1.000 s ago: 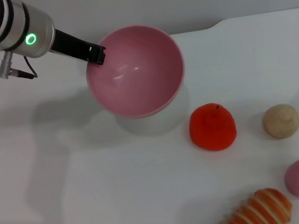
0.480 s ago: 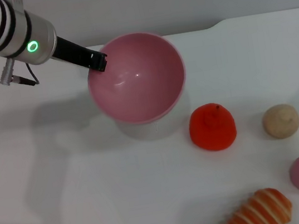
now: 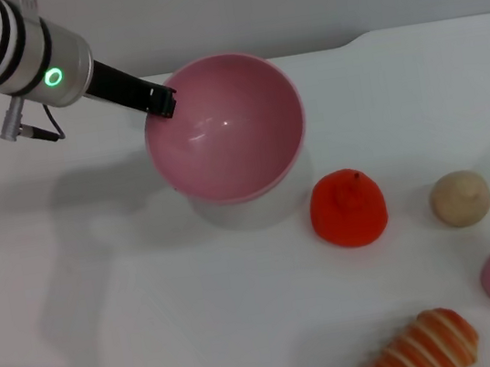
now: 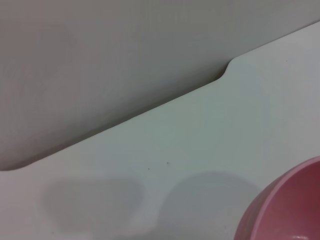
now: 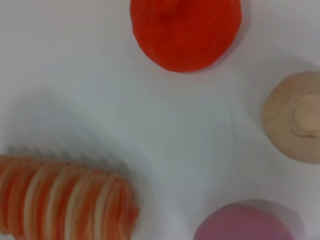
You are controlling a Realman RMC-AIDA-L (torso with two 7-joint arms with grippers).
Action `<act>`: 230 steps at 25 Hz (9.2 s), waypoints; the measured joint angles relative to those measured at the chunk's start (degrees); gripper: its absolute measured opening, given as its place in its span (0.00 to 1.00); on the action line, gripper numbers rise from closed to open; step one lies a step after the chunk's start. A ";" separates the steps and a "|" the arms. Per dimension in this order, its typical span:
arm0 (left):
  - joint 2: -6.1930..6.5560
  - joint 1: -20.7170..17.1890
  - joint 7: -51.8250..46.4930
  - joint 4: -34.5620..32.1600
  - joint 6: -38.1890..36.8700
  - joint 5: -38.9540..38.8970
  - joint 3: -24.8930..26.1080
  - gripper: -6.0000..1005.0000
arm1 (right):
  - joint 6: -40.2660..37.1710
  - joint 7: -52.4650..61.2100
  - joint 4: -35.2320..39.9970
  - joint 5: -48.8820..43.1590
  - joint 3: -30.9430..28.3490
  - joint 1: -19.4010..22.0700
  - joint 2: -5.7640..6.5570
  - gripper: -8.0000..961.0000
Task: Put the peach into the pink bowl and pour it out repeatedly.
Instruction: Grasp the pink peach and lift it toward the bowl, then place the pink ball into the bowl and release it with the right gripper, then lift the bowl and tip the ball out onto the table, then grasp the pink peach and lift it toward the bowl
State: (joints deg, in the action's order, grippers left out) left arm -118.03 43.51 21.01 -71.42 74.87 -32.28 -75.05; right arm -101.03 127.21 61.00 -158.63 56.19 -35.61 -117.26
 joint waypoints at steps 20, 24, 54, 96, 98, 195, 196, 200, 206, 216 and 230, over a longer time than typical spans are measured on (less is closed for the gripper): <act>0.00 -0.28 0.71 0.14 0.08 0.02 0.00 0.06 | -4.33 -2.48 8.60 7.47 -5.63 1.64 -0.13 0.08; -0.03 -0.28 1.45 0.32 -0.08 0.02 -0.17 0.06 | -7.69 -2.67 16.93 14.05 -11.34 2.33 -0.03 0.05; 0.00 0.78 1.60 2.47 -2.27 -3.94 -3.08 0.06 | 8.79 -6.78 15.61 43.59 -5.92 -1.86 -1.05 0.14; -0.49 0.42 13.88 7.22 -31.19 -18.00 -17.18 0.06 | 5.39 -45.83 -12.49 86.64 -27.42 22.49 -1.20 0.69; -0.55 -2.84 16.19 7.63 -49.74 -21.85 -27.52 0.06 | 2.34 -45.92 -13.22 88.78 -28.45 23.21 -1.15 0.69; 0.72 12.19 13.54 15.37 -9.78 10.14 19.25 0.07 | 22.36 -13.94 -16.82 37.26 6.98 -8.38 -1.64 0.59; 0.67 12.10 13.53 15.17 -9.56 10.14 19.25 0.07 | 24.11 -14.13 -17.89 37.86 8.19 -8.58 -1.66 0.59; 0.56 11.84 13.52 15.00 -9.13 10.04 18.95 0.07 | 29.44 -14.29 -19.60 40.22 12.43 -8.75 -1.69 0.58; 0.42 11.51 13.62 14.65 -9.09 9.66 18.68 0.07 | 36.72 -14.46 -21.64 43.55 17.35 -8.67 -1.80 0.58; 0.49 11.50 14.33 14.26 -9.59 9.81 18.60 0.07 | 47.09 -15.73 -25.23 51.61 27.85 -9.46 -2.00 0.57; 0.35 10.77 15.69 14.00 -10.08 9.60 16.94 0.07 | 58.87 -16.72 -26.93 61.41 41.13 -9.29 -2.34 0.55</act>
State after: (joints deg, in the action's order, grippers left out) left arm -117.68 54.28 36.70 -57.42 64.79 -22.67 -58.11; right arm -42.16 110.50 34.08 -97.22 97.31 -44.91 -119.60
